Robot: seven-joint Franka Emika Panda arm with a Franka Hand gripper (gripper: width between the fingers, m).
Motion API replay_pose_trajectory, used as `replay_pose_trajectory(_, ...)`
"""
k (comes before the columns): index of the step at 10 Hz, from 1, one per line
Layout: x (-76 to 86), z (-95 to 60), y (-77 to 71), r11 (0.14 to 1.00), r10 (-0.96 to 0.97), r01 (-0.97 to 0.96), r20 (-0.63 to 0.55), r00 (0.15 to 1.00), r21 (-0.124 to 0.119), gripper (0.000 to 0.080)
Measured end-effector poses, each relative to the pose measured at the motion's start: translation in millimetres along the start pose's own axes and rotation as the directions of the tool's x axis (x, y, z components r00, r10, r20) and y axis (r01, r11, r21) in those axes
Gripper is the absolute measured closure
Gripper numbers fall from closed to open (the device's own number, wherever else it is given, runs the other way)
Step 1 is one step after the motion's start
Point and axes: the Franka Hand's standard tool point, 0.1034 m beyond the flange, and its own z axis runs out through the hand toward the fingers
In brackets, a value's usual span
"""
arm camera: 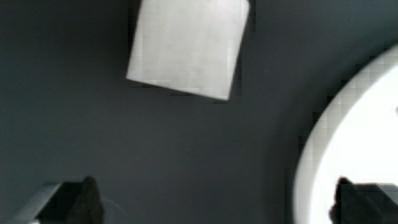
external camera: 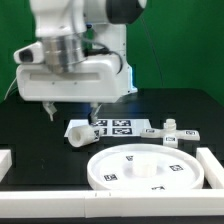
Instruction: Assemble round table
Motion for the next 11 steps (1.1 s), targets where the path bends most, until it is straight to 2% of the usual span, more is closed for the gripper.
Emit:
replay_pose_trajectory(1,1.6,4.3,-0.7,0.989,0.142,-0.143,0.029,0.989,0.034,0.015)
replay_pose_trajectory(4,-2.8,5.4,-1.2,0.988,0.149,-0.151,0.066,0.987,0.038,0.015)
replay_pose_trajectory(5,-10.6,8.3,4.3,0.988,0.138,-0.147,0.15,0.979,0.048,0.015)
replay_pose_trajectory(6,-14.9,7.9,10.7,0.983,0.152,-0.176,0.286,0.946,0.058,0.015)
replay_pose_trajectory(8,-16.8,5.8,12.2,0.975,0.143,-0.21,0.532,0.835,0.067,0.015)
replay_pose_trajectory(11,-21.6,10.0,12.7,0.974,0.116,-0.219,0.704,0.7,0.058,0.015)
